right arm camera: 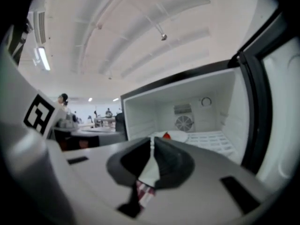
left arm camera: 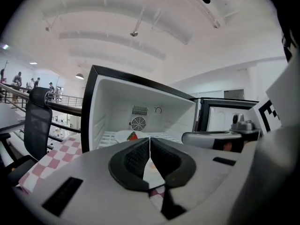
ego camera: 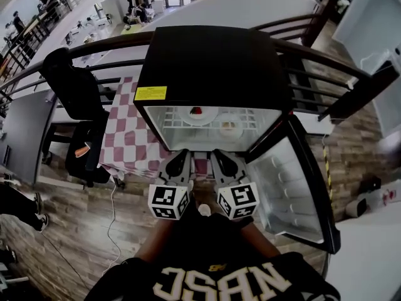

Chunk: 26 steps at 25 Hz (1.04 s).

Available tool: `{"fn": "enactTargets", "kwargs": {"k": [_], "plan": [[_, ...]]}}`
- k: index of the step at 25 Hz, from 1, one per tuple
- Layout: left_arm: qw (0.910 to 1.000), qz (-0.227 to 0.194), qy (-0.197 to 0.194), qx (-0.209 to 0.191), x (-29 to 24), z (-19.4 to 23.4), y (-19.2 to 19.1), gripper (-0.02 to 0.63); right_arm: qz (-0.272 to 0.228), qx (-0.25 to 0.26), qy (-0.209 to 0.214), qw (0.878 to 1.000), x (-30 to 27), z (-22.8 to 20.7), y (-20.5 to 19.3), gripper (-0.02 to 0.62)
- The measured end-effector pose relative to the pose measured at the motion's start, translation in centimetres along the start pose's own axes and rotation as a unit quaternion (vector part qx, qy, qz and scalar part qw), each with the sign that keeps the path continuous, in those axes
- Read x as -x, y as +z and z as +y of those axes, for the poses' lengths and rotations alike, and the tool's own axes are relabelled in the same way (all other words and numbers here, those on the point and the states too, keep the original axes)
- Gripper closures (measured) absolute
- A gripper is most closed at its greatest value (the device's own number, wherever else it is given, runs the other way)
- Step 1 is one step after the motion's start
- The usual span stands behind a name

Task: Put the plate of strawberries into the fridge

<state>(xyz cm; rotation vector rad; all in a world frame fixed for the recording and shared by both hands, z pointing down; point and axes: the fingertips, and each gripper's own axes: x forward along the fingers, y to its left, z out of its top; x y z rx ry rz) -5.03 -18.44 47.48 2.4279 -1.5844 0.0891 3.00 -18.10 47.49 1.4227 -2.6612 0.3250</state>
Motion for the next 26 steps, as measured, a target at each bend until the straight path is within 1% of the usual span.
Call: {"fn": "enactTargets", "kwargs": {"k": [5,12,15,19,26], "plan": [[0.9999,-0.012,0.008,0.003,2.1,-1.0,-0.1,0.582,0.001,0.003,-0.006,1.0,2.1,0.7,-0.7,0.56],[0.9998,-0.013,0.012,0.006,3.7,-2.2,-0.8,0.584,-0.01,0.02,-0.008,1.0,3.8,1.5,-0.9,0.574],[0.9999,-0.012,0.01,0.003,3.8,-2.5,-1.1,0.584,-0.02,0.029,-0.018,0.999,4.2,1.2,-0.6,0.575],[0.9999,-0.012,0.005,-0.001,3.7,-2.9,-1.0,0.584,-0.022,0.024,-0.034,0.999,4.2,0.3,-0.3,0.575],[0.9999,-0.012,0.001,0.003,2.6,-1.9,-0.8,0.584,-0.016,0.018,-0.036,0.999,2.9,0.1,-0.5,0.575]]}}
